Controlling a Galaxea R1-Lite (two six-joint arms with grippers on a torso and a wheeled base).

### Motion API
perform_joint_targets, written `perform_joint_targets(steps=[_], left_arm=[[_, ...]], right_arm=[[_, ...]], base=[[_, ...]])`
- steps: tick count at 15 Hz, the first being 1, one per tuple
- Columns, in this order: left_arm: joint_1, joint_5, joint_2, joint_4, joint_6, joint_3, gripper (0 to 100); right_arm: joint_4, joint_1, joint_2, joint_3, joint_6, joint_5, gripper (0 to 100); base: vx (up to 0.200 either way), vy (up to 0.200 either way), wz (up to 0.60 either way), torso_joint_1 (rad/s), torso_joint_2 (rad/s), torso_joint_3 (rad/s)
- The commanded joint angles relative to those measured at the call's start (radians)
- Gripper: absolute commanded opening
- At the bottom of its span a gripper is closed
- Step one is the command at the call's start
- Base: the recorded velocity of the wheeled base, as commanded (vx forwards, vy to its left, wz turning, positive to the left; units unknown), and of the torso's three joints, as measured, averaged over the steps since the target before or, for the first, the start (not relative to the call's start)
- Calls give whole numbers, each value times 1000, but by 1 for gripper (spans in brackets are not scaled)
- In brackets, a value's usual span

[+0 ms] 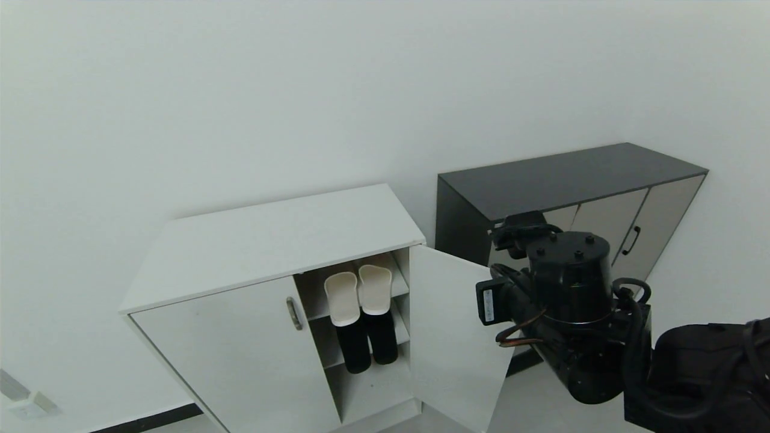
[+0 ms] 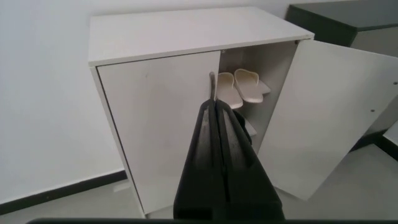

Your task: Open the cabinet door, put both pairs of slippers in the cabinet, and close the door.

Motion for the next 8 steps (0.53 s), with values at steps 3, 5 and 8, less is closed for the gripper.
perform_joint_targets(steps=[3,5,8], left_arm=[[-2,1,1,0,0,0,0],[-2,1,1,0,0,0,0],[-2,1,1,0,0,0,0]], right_arm=[[1,0,8,1,-1,0,0],[1,0,8,1,-2,0,0],[-1,-54,33,-12,-8,9,0]], base=[[-200,0,0,15,4,-1],[-200,0,0,-14,-2,2],[0,0,0,0,0,0]])
